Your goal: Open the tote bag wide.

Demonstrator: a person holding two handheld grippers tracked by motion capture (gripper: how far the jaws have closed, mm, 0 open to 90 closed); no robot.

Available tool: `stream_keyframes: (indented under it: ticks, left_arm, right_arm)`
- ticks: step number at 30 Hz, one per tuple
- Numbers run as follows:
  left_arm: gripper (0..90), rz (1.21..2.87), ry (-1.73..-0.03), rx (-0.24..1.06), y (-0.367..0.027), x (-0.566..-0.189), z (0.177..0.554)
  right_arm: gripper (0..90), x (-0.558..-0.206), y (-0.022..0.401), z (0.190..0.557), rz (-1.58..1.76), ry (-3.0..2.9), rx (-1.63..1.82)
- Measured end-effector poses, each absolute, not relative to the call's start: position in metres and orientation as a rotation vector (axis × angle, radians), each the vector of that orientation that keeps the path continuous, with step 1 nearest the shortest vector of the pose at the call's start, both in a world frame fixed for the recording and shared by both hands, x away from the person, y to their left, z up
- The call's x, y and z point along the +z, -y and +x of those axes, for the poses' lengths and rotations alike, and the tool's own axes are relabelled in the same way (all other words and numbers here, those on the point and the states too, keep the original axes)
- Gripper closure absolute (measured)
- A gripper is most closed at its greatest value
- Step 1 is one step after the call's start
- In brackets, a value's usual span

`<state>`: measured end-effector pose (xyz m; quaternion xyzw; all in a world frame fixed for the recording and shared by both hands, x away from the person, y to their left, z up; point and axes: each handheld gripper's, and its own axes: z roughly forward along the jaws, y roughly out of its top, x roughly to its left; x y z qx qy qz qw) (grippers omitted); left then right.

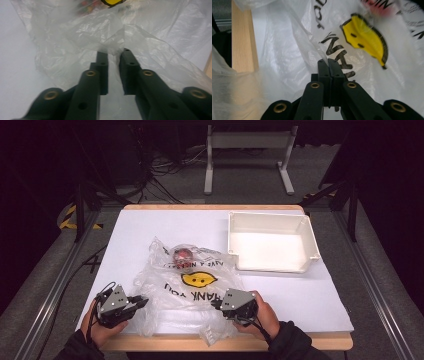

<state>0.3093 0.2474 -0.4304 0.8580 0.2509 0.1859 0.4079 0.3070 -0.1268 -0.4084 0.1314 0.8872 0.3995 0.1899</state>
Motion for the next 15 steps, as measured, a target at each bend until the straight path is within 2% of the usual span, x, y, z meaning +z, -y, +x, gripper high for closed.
stream_keyframes:
  ticks: [4,6,11,15]
  left_arm:
    - [63.1,2.121,-0.629,0.490,-0.246,-0.422,0.304]
    - [58.9,2.098,-0.607,0.488,-0.244,-0.417,0.301]
    - [34.1,2.060,-0.622,0.529,-0.234,-0.404,0.296]
    - [23.5,2.021,-0.639,0.566,-0.234,-0.396,0.294]
  right_arm:
    - [90.0,-0.400,0.124,0.308,0.366,-2.454,1.154]
    - [90.0,-0.397,0.123,0.311,0.379,-2.441,1.173]
    - [90.0,-0.391,0.124,0.316,0.408,-2.410,1.203]
    - [90.0,-0.390,0.125,0.317,0.412,-2.402,1.208]
